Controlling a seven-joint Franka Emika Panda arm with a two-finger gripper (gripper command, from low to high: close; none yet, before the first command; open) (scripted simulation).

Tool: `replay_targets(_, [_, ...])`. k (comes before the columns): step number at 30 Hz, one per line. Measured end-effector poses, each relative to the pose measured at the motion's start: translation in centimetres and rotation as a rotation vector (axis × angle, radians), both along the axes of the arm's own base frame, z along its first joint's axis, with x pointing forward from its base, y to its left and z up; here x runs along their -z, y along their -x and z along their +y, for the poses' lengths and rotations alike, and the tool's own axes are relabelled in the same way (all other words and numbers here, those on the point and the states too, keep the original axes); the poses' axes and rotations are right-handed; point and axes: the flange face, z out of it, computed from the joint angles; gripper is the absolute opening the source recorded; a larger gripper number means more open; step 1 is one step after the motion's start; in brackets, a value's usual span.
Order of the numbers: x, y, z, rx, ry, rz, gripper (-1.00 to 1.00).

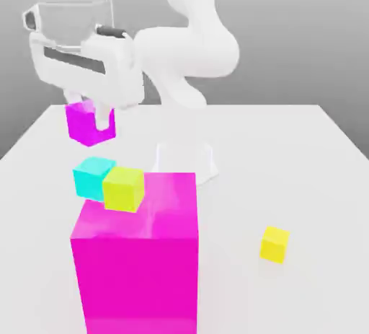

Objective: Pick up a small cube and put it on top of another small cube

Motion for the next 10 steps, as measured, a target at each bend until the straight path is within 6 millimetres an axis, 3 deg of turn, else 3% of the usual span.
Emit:
replay_targets(6, [0.6,0.1,0.0,0.001,0.002,0.001,1.0])
replay_targets(8, [-0.8,0.0,-0.1,0.001,0.004,0.003,1.0])
replay_targets(10, [-3.5,0.0,-0.1,0.001,0.004,0.003,1.0])
